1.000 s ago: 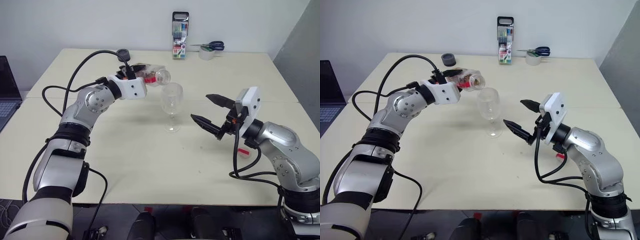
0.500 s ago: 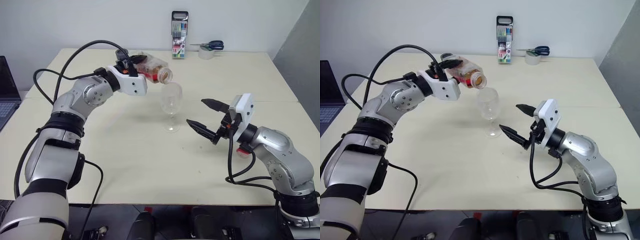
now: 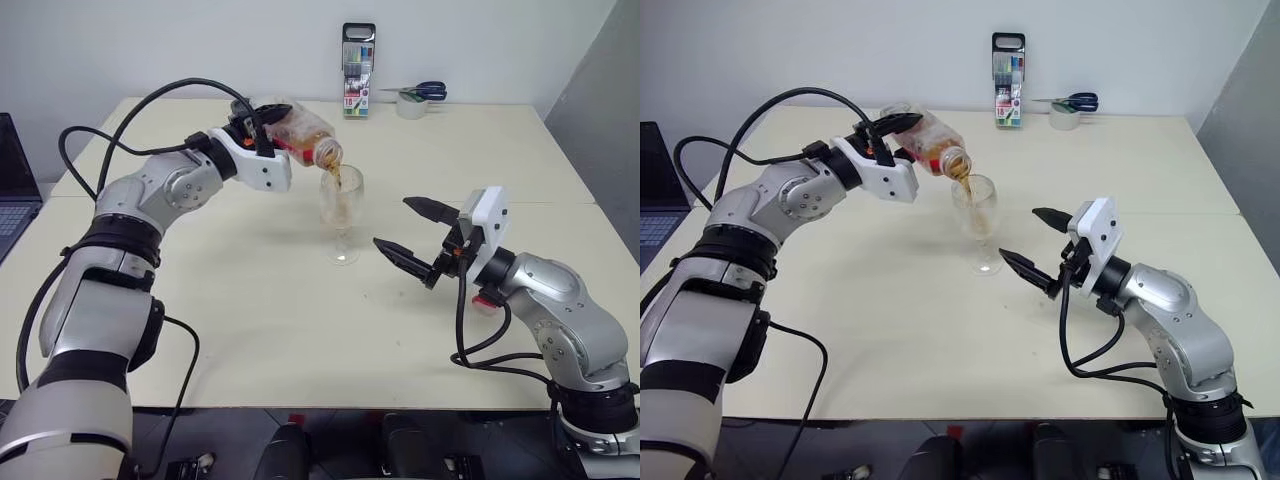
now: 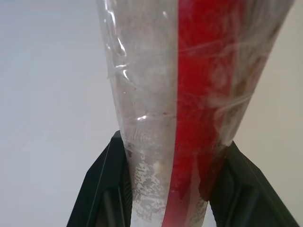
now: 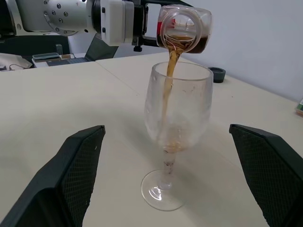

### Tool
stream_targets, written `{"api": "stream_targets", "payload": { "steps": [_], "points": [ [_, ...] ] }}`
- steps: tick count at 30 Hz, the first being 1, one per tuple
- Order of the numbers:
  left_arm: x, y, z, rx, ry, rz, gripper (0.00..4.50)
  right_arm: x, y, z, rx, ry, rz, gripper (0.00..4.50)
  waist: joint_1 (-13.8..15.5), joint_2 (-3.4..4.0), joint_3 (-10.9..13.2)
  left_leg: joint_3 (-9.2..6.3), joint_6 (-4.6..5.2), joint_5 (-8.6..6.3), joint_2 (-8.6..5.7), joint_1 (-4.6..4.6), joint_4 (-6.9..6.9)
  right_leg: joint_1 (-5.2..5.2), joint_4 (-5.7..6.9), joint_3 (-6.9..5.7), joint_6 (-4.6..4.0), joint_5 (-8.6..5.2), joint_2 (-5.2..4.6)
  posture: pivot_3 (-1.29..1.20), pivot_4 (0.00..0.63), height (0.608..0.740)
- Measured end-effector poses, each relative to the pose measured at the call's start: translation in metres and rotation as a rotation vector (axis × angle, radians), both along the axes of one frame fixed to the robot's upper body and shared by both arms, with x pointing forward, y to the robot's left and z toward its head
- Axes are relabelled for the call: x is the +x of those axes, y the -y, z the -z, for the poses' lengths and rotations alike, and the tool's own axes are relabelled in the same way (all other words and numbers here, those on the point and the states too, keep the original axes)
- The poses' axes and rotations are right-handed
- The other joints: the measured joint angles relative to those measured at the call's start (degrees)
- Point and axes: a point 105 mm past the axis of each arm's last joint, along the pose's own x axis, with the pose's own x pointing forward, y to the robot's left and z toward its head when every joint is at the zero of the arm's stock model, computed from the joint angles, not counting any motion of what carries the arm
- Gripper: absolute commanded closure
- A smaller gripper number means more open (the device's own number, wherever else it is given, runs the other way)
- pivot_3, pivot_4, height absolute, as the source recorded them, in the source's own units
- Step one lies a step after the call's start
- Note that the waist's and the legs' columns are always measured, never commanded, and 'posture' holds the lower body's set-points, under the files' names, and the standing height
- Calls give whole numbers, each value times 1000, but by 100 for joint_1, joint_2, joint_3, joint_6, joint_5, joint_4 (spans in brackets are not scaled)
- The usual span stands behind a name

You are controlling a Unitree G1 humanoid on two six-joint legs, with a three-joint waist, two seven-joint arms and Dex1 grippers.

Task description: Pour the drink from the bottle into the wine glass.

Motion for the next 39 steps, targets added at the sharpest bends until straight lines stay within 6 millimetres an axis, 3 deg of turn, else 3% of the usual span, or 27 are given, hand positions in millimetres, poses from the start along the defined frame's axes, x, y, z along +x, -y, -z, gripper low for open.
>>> {"api": "stream_targets", "payload": {
  "steps": [39],
  "points": [
    [7, -1, -12, 36, 74, -32, 2839, -18, -17, -6, 60, -19, 25, 0, -41, 0, 0, -4, 20, -11, -4, -15, 67, -2, 46, -1, 1, 0, 0, 0, 150, 740]
  ]
}}
